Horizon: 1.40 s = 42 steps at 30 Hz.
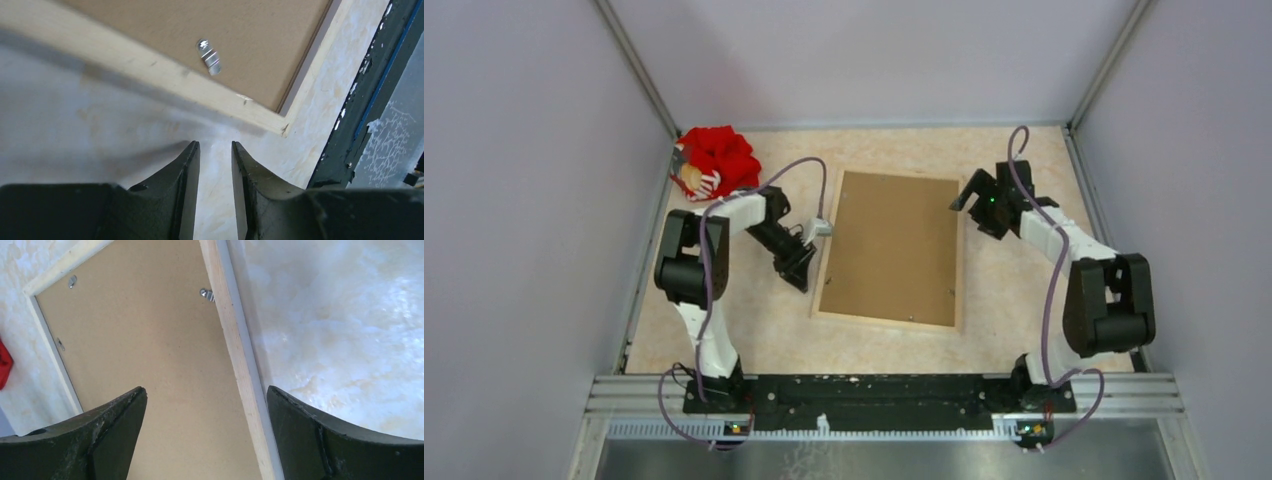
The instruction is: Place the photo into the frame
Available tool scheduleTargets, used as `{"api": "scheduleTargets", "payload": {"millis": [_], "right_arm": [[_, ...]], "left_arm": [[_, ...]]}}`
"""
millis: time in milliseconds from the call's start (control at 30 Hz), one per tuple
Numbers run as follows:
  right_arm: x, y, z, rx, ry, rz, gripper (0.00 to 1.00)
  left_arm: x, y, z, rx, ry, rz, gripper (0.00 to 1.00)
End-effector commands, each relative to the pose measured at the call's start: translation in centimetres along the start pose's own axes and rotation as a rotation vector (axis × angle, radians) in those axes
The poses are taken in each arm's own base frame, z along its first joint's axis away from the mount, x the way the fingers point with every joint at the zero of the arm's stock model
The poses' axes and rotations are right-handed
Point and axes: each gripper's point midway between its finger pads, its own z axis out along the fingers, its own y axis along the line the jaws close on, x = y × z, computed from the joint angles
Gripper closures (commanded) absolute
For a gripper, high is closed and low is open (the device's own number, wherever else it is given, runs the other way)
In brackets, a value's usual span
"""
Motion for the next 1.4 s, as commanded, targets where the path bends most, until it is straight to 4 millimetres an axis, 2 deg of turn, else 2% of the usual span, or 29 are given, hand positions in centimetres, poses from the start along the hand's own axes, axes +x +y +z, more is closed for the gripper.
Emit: {"api": "scheduleTargets", "payload": {"millis": [0, 67, 133, 200, 267, 367, 467, 533, 667, 767, 900, 1067, 1367], "right_arm": [[-2.5, 1.6, -4.6, -0.031, -0.140, -0.032, 0.16], [-0.6, 4.8, -5.9, -0.159, -0.135, -0.037, 0.24], [2.5, 8.2, -6.9, -0.259, -0.106, -0.068, 0.29], [6.6, 10.9, -7.1, -0.342, -0.040, -0.090, 0.36], [11.1, 12.9, -6.9, -0.407, 0.039, -0.105, 0.52], [16.6, 14.2, -5.8, -0.453, 0.142, -0.105, 0.68], [21.0, 15.6, -5.1, -0.508, 0.223, -0.105, 0.82], [23.9, 16.6, -4.4, -0.526, 0.287, -0.117, 0.87], [27.8, 17.9, -3.3, -0.553, 0.363, -0.118, 0.93], [29.7, 18.6, -2.5, -0.554, 0.388, -0.129, 0.97], [31.0, 18.7, -1.5, -0.540, 0.400, -0.146, 1.00], [30.8, 18.3, -0.5, -0.503, 0.371, -0.155, 1.00], [30.2, 18.5, -0.1, -0.490, 0.337, -0.176, 1.00]], "left_arm": [[-1.4, 1.7, -4.4, -0.030, -0.127, -0.013, 0.62], [-2.3, 1.3, -4.9, 0.005, -0.179, -0.043, 0.61], [-3.5, 0.6, -4.7, 0.058, -0.238, -0.088, 0.55], [-4.6, 0.1, -4.2, 0.122, -0.288, -0.132, 0.47], [-4.8, 0.4, -3.4, 0.146, -0.282, -0.171, 0.46], [-4.7, 1.5, -2.6, 0.136, -0.279, -0.204, 0.51], [-4.9, 1.5, -2.2, 0.175, -0.285, -0.226, 0.56], [-4.8, 2.0, -2.0, 0.170, -0.277, -0.235, 0.59], [-4.9, 2.3, -1.7, 0.171, -0.275, -0.242, 0.62], [-4.9, 2.4, -1.6, 0.169, -0.272, -0.242, 0.64], [-4.9, 2.5, -1.3, 0.164, -0.260, -0.244, 0.67], [-5.0, 2.5, -0.9, 0.154, -0.248, -0.239, 0.71], [-4.7, 2.5, -0.4, 0.148, -0.230, -0.237, 0.75]]}}
